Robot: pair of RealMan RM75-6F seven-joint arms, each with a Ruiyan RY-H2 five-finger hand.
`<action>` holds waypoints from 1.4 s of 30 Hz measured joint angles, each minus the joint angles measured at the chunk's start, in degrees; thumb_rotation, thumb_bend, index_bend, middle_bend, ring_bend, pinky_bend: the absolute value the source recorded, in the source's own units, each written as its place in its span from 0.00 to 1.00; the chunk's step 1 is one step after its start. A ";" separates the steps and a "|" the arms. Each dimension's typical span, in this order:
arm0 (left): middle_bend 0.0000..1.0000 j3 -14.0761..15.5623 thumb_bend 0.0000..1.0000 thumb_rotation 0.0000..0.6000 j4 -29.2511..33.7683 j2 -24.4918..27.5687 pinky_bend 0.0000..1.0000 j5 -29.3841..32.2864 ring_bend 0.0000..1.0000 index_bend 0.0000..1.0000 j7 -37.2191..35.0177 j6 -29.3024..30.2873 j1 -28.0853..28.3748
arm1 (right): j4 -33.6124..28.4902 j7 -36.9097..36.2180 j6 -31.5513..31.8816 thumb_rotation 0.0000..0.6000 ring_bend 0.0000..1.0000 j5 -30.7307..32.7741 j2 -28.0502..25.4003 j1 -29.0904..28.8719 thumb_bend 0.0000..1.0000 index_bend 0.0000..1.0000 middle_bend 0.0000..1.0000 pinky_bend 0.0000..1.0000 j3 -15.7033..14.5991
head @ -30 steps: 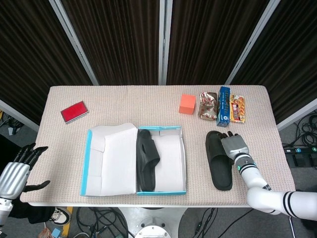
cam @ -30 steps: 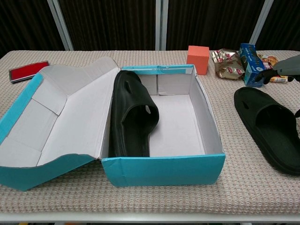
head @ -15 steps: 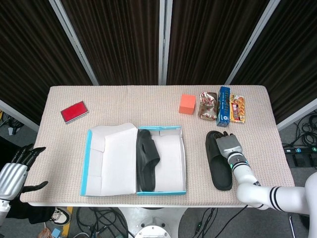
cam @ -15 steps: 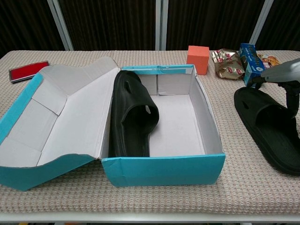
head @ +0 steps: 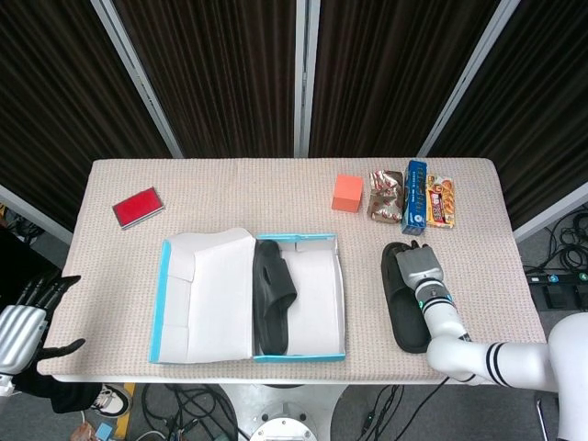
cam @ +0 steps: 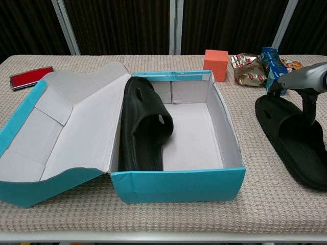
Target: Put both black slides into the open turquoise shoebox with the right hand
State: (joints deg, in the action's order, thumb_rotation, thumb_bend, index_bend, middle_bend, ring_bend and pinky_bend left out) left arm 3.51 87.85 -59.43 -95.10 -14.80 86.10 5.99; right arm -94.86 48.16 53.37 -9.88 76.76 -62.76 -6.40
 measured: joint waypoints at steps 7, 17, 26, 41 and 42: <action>0.15 0.23 0.00 1.00 -0.35 0.08 0.08 -0.51 0.01 0.11 -0.60 0.01 0.06 | 1.24 0.97 0.16 1.00 0.09 1.05 1.44 -0.27 0.03 0.20 0.17 0.23 0.77; 0.15 0.36 0.00 1.00 -0.26 0.19 0.08 -0.42 0.01 0.11 -0.78 -0.43 0.21 | 1.93 2.08 2.22 1.00 0.21 1.39 2.59 0.17 0.06 0.28 0.28 0.34 1.30; 0.15 0.42 0.00 1.00 0.23 0.32 0.08 -0.63 0.01 0.11 -0.33 -0.68 0.41 | 2.03 1.67 5.61 1.00 0.33 -1.85 3.41 2.00 0.09 0.40 0.38 0.51 2.33; 0.15 0.37 0.00 1.00 1.01 0.30 0.08 -0.75 0.01 0.11 0.69 -1.14 0.79 | -2.19 -5.37 7.66 1.00 0.45 -8.74 -1.23 6.63 0.13 0.57 0.51 0.64 6.36; 0.15 0.33 0.00 1.00 1.27 0.29 0.08 -0.76 0.01 0.11 0.99 -1.26 0.89 | -3.09 -6.05 7.82 1.00 0.46 -9.28 -2.24 6.96 0.13 0.58 0.51 0.64 6.71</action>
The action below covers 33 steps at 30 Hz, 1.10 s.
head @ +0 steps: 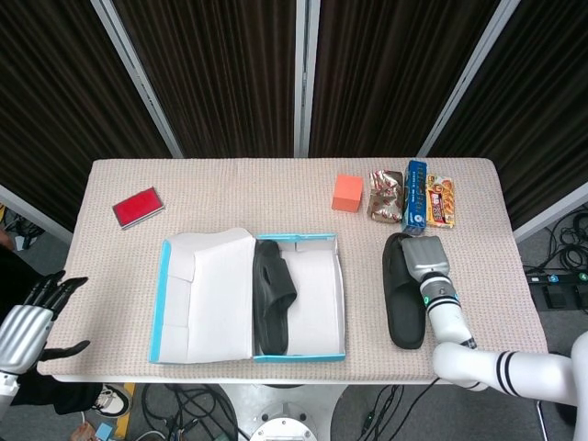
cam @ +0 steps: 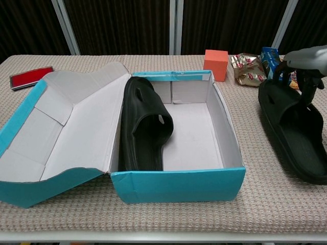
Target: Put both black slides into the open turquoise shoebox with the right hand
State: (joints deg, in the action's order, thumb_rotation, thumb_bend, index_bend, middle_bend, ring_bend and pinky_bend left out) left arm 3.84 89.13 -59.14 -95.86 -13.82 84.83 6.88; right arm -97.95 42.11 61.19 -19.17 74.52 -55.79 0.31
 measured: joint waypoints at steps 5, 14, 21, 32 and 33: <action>0.15 -0.22 0.00 1.00 1.22 -0.02 0.08 -0.06 0.01 0.11 1.30 -0.46 0.45 | -5.56 -6.13 1.18 1.00 0.47 -4.87 -6.23 2.52 0.17 0.60 0.53 0.67 2.74; 0.15 -1.06 0.00 1.00 3.60 -0.10 0.08 0.56 0.01 0.11 3.90 -1.28 1.29 | -16.37 -23.68 2.06 1.00 0.48 -20.45 -18.12 9.36 0.20 0.62 0.54 0.68 8.68; 0.15 -1.65 0.00 1.00 5.23 0.01 0.08 1.68 0.01 0.11 6.23 -1.60 1.46 | -17.24 -40.67 -0.01 1.00 0.48 -35.59 -18.11 13.99 0.21 0.62 0.54 0.68 11.12; 0.15 -1.60 0.00 1.00 4.16 0.13 0.08 1.83 0.01 0.11 5.78 -0.80 0.88 | -6.41 -63.10 -0.62 1.00 0.48 -52.91 -2.82 17.99 0.21 0.62 0.54 0.68 11.58; 0.15 -1.60 0.00 1.00 4.05 0.18 0.08 1.85 0.01 0.11 5.62 -0.62 0.79 | -5.39 -64.24 -0.65 1.00 0.48 -53.61 -1.64 18.09 0.21 0.62 0.54 0.68 11.57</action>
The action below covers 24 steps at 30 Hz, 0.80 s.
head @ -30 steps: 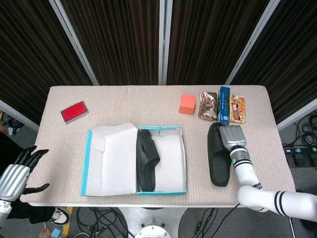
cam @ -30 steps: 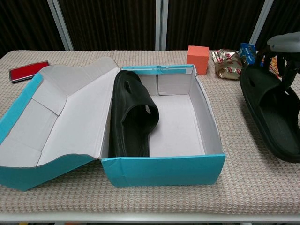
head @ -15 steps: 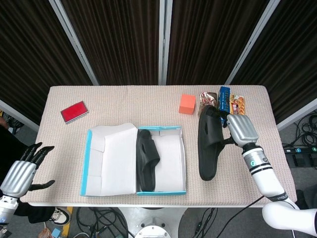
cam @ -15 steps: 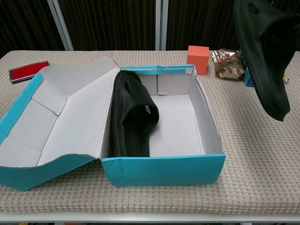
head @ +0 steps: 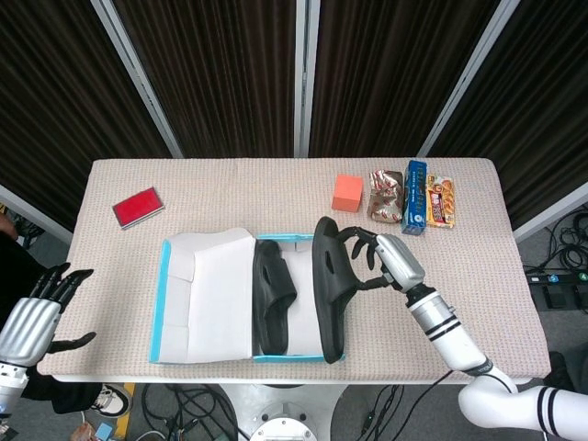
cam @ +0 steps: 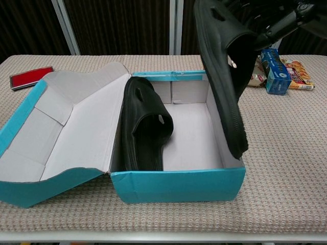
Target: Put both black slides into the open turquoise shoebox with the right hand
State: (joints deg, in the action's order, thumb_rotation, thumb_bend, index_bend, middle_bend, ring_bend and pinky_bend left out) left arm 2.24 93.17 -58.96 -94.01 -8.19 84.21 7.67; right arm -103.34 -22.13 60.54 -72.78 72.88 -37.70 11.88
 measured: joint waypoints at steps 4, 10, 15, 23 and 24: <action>0.15 -0.01 0.00 1.00 -0.61 0.14 0.08 0.09 0.01 0.11 -0.82 0.68 -0.40 | 3.38 -3.39 -0.43 1.00 0.48 -1.94 3.73 0.17 0.21 0.62 0.54 0.68 -0.13; 0.15 0.05 0.00 1.00 -1.81 -0.10 0.08 -0.33 0.01 0.11 -2.03 1.53 -0.75 | 7.70 -5.64 -1.59 1.00 0.48 -2.87 6.62 0.02 0.21 0.62 0.54 0.68 -0.37; 0.15 -0.07 0.00 1.00 -2.45 -0.06 0.08 -0.28 0.01 0.11 -3.06 1.97 -0.93 | 11.49 -7.82 -2.61 1.00 0.48 -2.95 8.57 -0.26 0.21 0.62 0.54 0.68 -0.03; 0.15 -0.19 0.00 1.00 -2.99 -0.06 0.08 -0.45 0.01 0.11 -3.56 2.29 -0.98 | 15.61 -8.94 -4.91 1.00 0.48 -2.54 10.69 -1.05 0.22 0.62 0.54 0.68 0.44; 0.15 -0.19 0.00 1.00 -3.03 -0.11 0.08 -0.46 0.01 0.11 -3.56 2.29 -0.99 | 15.96 -8.82 -5.16 1.00 0.48 -2.51 10.88 -1.16 0.22 0.62 0.54 0.68 0.41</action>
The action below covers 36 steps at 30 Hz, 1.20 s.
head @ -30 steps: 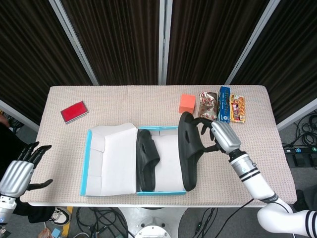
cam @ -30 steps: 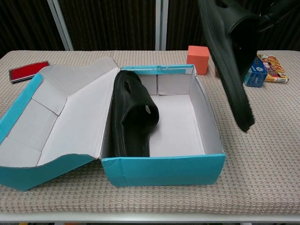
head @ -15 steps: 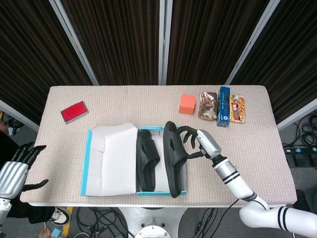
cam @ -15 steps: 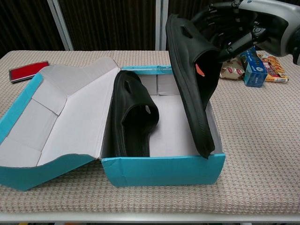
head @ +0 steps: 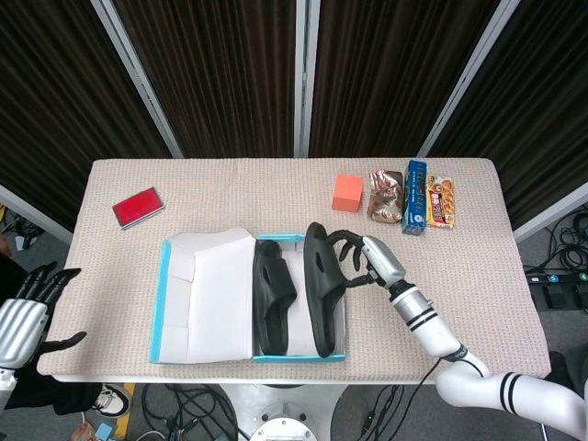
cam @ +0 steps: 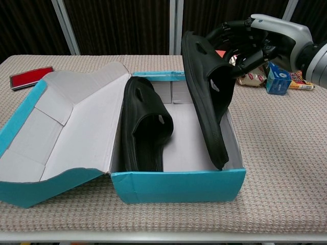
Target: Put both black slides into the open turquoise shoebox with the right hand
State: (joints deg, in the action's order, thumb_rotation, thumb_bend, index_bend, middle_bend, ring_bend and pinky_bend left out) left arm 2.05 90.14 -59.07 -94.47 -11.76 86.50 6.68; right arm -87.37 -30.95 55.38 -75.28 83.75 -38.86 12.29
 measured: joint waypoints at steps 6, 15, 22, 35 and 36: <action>0.15 0.13 0.00 1.00 -0.62 -0.23 0.08 -0.07 0.01 0.11 -0.37 0.19 -0.22 | 1.83 1.41 -2.35 1.00 0.48 0.98 1.15 -0.73 0.22 0.62 0.54 0.68 -0.25; 0.15 0.06 0.00 1.00 -0.77 -0.50 0.08 -0.04 0.01 0.11 -0.38 0.03 -0.12 | 4.93 5.39 -4.08 1.00 0.48 1.41 2.92 -1.30 0.23 0.62 0.54 0.68 -1.30; 0.15 -0.06 0.00 1.00 -0.96 -0.74 0.08 0.10 0.01 0.11 -0.29 -0.01 -0.08 | 7.05 9.12 -4.57 1.00 0.48 0.51 4.31 -1.88 0.23 0.62 0.54 0.68 -2.10; 0.15 0.10 0.00 1.00 -2.63 -1.20 0.08 -0.01 0.01 0.11 -1.17 0.85 -0.66 | 11.84 17.52 0.84 1.00 0.48 -4.20 9.61 -1.93 0.23 0.62 0.54 0.68 -3.55; 0.15 0.13 0.00 1.00 -2.76 -1.21 0.08 -0.06 0.01 0.11 -1.27 0.97 -0.72 | 12.02 17.96 1.06 1.00 0.48 -4.35 9.80 -1.94 0.23 0.62 0.54 0.68 -3.54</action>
State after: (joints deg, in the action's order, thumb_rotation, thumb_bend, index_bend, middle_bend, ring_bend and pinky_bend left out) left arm 2.18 87.38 -60.28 -94.53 -13.03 87.47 5.96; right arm -75.35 -12.99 56.44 -79.64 93.56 -40.80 8.75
